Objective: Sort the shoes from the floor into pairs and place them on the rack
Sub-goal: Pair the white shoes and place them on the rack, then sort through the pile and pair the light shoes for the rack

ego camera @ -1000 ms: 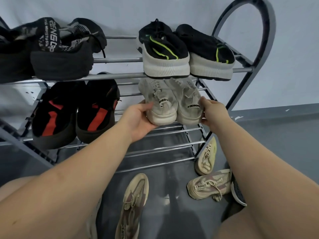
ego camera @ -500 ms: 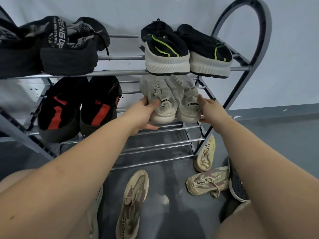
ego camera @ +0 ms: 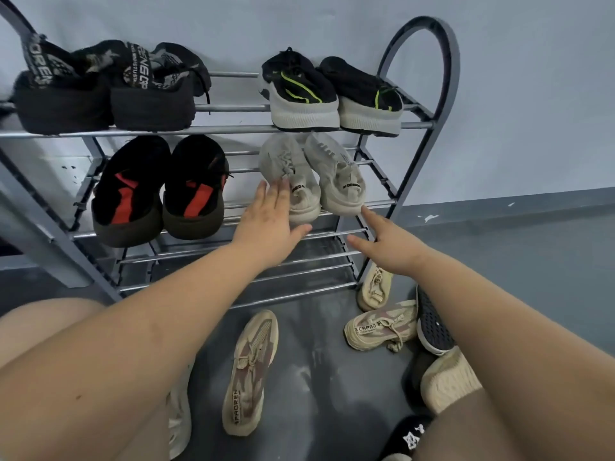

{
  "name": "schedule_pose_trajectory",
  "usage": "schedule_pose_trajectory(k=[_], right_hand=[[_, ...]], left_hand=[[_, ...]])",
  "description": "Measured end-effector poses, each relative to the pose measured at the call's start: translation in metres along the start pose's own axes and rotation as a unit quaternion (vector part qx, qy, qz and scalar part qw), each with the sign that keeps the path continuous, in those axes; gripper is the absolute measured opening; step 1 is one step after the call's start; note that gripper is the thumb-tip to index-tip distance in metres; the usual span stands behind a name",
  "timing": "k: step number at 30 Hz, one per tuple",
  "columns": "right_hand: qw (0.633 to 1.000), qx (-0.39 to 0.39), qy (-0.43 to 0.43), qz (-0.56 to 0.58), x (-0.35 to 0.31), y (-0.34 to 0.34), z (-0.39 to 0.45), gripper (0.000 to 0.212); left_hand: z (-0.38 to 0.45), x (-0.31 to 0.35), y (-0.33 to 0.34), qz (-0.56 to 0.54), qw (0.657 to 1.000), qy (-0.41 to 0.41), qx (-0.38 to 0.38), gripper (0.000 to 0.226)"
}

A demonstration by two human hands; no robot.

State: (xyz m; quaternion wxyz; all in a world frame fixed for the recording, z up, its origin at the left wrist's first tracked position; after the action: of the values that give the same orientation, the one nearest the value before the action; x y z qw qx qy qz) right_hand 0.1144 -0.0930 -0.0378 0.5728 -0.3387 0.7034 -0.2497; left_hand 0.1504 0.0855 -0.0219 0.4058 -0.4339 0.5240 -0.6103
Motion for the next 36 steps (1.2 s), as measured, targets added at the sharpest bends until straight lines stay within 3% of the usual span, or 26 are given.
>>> schedule_pose_trajectory(k=[4, 8, 21, 29, 36], right_hand=[[0.998, -0.013, 0.020, -0.059, 0.017, 0.010, -0.023, 0.079], [0.996, -0.018, 0.037, -0.081, 0.028, 0.012, -0.032, 0.078], [0.998, 0.056, 0.026, -0.032, 0.003, 0.002, 0.029, 0.076], [0.993, 0.096, 0.044, 0.054, 0.007, -0.001, 0.057, 0.073], [0.996, 0.080, 0.030, 0.021, 0.009, -0.003, 0.044, 0.077]], left_hand=[[-0.021, 0.023, 0.014, 0.085, 0.995, 0.057, -0.021, 0.088], [-0.024, 0.012, 0.029, 0.008, 0.998, -0.030, -0.060, 0.090], [0.015, -0.009, 0.023, -0.018, 0.990, -0.137, 0.005, 0.077], [0.027, -0.008, 0.029, -0.045, 0.989, -0.141, 0.021, 0.075], [0.021, -0.008, 0.024, -0.031, 0.991, -0.126, 0.026, 0.080]])
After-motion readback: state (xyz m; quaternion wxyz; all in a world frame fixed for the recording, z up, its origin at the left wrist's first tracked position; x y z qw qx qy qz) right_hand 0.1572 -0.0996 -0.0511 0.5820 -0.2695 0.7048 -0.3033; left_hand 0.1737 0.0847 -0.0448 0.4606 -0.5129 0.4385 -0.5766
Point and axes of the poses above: each hand's wrist, its own z-axis towards the middle knuckle, its own y-axis out of the palm, x = y × z, the point moved 10 cm from there along z, towards the middle knuckle, and after that the axes turned 11 degrees about z, right-handed, at the moved point
